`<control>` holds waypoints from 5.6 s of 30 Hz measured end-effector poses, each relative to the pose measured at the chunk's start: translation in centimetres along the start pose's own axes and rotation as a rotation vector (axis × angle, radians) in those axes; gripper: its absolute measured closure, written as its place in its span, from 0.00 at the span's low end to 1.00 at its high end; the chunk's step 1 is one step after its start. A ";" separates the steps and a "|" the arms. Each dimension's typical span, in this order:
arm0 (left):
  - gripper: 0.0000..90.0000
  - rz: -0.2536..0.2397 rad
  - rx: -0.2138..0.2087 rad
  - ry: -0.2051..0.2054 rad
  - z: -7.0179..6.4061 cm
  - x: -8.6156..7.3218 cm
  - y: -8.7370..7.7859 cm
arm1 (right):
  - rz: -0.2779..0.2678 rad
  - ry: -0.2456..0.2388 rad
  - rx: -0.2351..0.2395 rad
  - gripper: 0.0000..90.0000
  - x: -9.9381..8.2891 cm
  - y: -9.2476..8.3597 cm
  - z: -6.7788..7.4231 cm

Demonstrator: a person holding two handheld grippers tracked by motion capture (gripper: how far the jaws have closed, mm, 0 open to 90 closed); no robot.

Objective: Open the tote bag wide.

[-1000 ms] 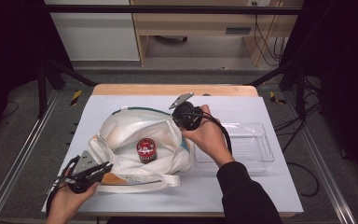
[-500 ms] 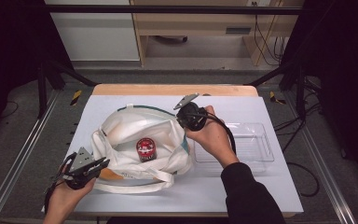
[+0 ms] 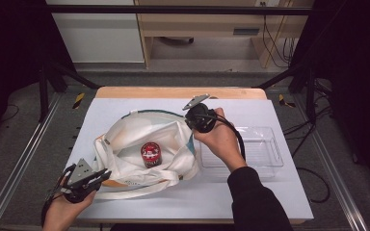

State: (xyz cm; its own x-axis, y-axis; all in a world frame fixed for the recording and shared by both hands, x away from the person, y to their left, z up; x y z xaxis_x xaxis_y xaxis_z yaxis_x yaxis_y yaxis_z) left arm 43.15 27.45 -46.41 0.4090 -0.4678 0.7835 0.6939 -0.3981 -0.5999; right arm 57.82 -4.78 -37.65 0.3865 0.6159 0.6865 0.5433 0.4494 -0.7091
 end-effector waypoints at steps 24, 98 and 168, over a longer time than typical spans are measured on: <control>0.92 0.008 -0.006 0.015 -0.8 -1.0 0.1 | -0.002 -0.064 0.149 0.61 -0.8 0.4 1.6; 0.84 -0.013 -0.006 0.012 -0.7 -1.2 0.1 | 0.107 -0.028 0.028 0.62 -0.6 4.0 0.4; 0.90 0.054 0.013 0.047 5.2 9.6 5.9 | 0.049 -0.263 0.184 0.88 -9.8 -2.6 9.8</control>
State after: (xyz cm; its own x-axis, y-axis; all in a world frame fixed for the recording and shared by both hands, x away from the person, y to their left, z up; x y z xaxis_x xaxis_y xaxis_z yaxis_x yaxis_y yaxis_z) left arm 54.29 24.67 -41.57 0.4181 -0.5254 0.7410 0.6792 -0.3609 -0.6391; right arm 45.31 -5.63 -44.12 0.1901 0.7753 0.6023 0.3753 0.5095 -0.7743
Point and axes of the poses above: each handheld gripper's, and its own axes: y roughly forward along the jaws, x roughly out of its top, z roughly to its left, the point moved 5 cm from there along y, roughly forward along the jaws, and after that the axes turned 4 degrees about x, right-handed, at the moved point
